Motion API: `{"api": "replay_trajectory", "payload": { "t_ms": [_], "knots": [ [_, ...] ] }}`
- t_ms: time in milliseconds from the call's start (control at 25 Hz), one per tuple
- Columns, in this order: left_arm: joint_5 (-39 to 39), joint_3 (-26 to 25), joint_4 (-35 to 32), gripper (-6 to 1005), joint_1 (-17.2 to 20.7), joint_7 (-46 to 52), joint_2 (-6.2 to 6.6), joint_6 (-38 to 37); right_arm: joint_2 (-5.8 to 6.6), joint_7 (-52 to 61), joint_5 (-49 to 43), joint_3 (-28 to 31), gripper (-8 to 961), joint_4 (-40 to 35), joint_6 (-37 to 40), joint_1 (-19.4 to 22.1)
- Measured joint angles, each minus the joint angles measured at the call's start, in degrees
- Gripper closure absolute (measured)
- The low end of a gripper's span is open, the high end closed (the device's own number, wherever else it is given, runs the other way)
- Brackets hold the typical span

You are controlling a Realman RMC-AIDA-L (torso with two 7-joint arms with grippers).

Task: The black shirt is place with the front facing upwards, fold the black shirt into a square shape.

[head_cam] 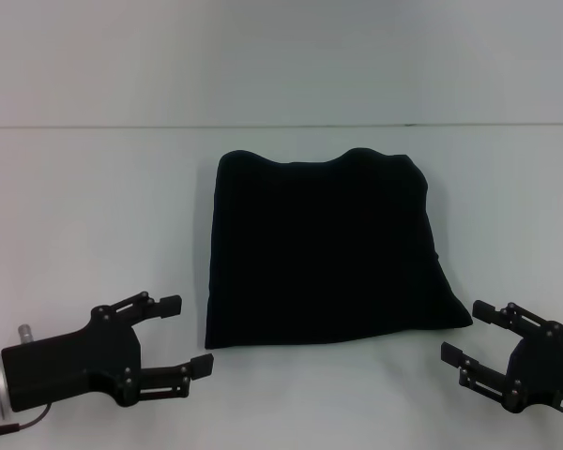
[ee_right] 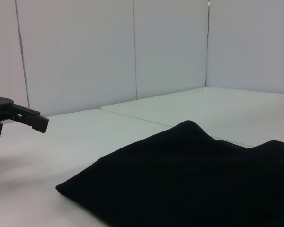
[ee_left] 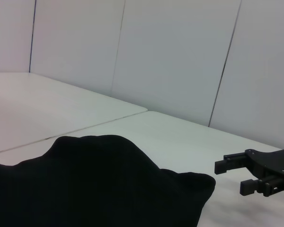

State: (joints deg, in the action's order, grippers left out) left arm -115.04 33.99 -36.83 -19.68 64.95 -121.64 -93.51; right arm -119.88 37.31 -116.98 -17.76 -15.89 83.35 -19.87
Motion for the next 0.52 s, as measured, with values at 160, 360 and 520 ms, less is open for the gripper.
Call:
{"api": "replay_trajectory", "payload": {
  "t_ms": [160,360,520],
  "knots": [
    [0.1,-0.1,0.0,50,-0.1,0.0,-0.04,-0.1,0.00,0.1,0.0,0.0,193,0.0,0.1,0.2],
    [0.1,-0.1,0.5,50,-0.4,0.0,-0.10,0.0,0.00,0.1,0.0,0.0,193,0.0,0.3,0.3],
    [0.1,-0.1,0.8,50,-0.5,0.0,-0.09,0.1,0.00,0.2,0.0,0.0,193,0.0,0.6,0.3]
  ]
}}
